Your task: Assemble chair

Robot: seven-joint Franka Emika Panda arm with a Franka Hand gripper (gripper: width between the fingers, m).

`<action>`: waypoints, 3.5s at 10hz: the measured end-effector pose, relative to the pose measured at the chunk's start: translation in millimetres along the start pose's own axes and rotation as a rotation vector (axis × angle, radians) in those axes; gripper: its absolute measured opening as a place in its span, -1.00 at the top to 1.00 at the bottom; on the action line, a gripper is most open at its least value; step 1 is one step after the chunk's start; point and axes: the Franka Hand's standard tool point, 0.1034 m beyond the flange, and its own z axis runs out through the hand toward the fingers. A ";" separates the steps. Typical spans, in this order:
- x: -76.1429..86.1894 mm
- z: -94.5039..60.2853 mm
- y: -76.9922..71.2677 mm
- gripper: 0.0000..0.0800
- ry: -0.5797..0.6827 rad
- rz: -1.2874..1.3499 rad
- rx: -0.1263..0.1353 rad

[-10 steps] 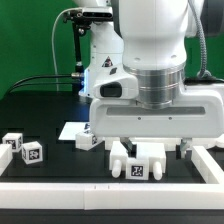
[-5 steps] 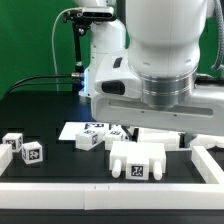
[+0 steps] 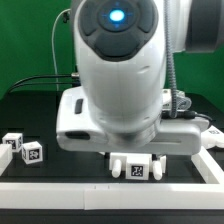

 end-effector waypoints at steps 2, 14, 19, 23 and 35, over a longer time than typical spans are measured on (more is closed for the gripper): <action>1.1 0.4 2.6 -0.62 0.002 -0.013 0.005; 1.8 38.2 28.3 -0.62 -0.193 0.138 0.018; -0.6 40.8 31.4 -0.62 -0.205 0.193 0.013; 1.5 44.0 34.2 -0.62 -0.203 0.194 0.017; -7.7 -25.9 6.7 0.72 -0.060 0.160 0.012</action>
Offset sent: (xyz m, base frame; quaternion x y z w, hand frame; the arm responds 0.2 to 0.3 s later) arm 0.0000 0.0000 0.0000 0.0000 0.0000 0.0000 1.0000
